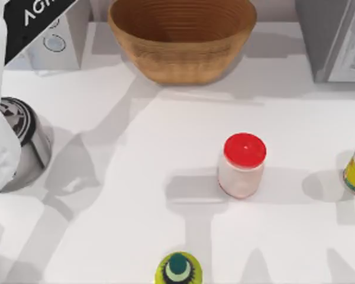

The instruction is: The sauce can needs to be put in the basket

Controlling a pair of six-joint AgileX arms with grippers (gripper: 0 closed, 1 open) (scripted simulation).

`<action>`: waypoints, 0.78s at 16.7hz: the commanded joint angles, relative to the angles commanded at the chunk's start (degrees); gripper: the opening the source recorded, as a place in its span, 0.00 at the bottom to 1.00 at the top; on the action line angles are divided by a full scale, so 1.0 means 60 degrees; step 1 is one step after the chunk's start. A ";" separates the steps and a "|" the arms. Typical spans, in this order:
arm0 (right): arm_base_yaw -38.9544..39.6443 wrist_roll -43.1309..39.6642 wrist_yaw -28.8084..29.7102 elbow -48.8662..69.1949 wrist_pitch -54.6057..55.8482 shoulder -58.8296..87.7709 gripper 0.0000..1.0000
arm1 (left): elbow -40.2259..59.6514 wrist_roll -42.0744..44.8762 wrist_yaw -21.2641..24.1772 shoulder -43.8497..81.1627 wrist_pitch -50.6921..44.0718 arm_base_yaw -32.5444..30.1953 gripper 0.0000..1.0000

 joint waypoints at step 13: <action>0.0000 0.0000 0.0000 0.0000 0.0000 0.0000 1.00 | 0.0666 -0.1602 -0.2245 0.0898 0.0273 -0.0500 0.00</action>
